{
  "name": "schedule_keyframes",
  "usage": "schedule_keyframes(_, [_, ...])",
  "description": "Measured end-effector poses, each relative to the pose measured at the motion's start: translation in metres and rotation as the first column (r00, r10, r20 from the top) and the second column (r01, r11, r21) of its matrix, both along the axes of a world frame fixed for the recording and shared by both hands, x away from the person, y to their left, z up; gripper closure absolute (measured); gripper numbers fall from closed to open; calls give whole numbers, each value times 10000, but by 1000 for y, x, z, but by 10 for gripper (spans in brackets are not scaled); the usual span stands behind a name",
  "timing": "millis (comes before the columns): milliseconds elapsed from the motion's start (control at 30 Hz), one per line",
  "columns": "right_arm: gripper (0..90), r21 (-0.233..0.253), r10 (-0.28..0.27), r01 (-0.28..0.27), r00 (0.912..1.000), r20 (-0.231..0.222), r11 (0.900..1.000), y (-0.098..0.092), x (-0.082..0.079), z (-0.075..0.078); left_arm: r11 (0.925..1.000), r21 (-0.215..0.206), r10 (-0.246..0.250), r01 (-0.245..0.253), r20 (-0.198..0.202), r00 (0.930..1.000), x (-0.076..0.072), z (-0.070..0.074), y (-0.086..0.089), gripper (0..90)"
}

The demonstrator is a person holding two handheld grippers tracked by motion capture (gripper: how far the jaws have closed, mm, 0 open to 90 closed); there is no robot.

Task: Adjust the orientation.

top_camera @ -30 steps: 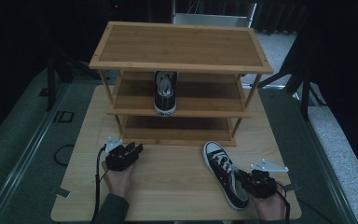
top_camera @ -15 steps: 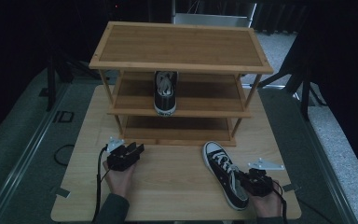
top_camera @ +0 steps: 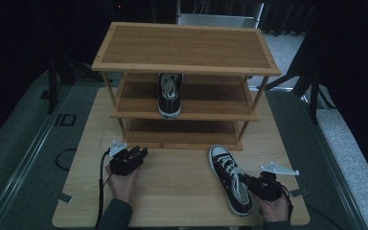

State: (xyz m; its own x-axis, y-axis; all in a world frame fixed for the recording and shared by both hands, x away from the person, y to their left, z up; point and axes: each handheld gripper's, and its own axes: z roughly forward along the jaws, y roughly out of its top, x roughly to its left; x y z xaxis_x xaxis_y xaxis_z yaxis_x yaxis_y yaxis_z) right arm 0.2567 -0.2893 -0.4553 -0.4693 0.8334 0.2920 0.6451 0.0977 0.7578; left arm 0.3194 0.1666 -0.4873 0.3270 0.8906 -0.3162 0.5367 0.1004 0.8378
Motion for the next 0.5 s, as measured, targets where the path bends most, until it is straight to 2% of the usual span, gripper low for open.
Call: schedule_keyframes(500, [888,545,149,-155,9998,109,9984,4,-2,4,10000,7,-16,16,-26,10000,1,0,0,592])
